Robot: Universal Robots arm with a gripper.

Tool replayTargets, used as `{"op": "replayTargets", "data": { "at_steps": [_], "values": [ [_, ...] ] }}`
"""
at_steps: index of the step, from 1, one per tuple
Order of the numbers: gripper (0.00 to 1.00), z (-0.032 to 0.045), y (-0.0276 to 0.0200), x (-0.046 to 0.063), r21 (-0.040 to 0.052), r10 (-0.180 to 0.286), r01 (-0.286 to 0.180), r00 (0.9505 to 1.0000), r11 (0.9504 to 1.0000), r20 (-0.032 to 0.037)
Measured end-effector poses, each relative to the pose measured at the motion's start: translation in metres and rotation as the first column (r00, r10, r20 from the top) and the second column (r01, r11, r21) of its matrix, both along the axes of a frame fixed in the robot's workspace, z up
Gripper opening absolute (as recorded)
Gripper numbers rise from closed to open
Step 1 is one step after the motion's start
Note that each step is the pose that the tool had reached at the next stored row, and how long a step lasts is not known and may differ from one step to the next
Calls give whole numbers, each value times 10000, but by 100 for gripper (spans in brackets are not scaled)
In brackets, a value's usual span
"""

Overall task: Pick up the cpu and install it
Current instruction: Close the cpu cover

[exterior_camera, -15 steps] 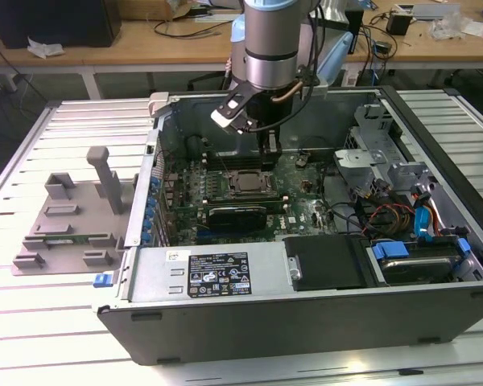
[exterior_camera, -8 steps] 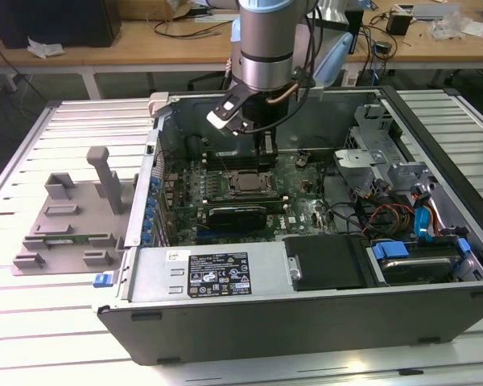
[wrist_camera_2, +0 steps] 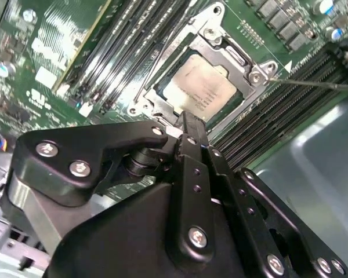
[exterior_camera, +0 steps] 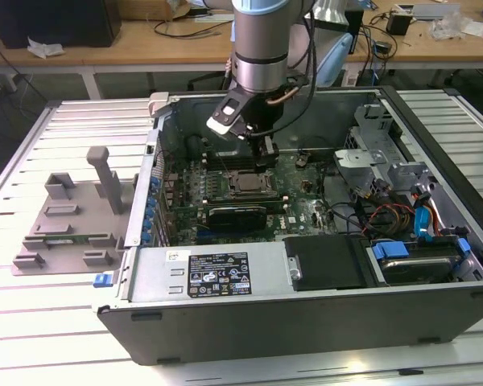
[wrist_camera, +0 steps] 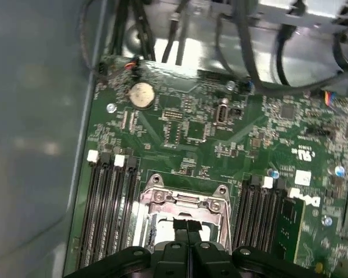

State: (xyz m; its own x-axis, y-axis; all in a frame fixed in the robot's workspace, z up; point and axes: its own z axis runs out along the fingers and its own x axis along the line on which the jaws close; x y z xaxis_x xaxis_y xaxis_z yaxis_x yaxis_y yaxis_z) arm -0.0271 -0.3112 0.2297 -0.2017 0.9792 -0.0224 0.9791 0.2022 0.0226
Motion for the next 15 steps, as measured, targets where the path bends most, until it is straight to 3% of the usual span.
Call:
{"op": "replayTargets", "data": {
  "at_steps": [2,5,6,7,9,13,14,15],
  "values": [
    [11,-1,0,0,0,729,-729,9973,9973,0],
    [11,-3,0,0,0,1525,-1525,9883,9883,0],
    [11,-4,0,0,0,1869,-1869,9824,9824,0],
    [11,-5,0,0,0,2316,-2316,9728,9728,0],
    [11,-6,0,0,0,2696,-2696,9630,9630,0],
    [11,-11,0,0,0,4158,-4158,9094,9094,0],
    [11,-12,0,0,0,4473,-4473,8944,8944,0],
    [11,-13,0,0,0,4835,-4835,8753,8753,0]
  ]
}}
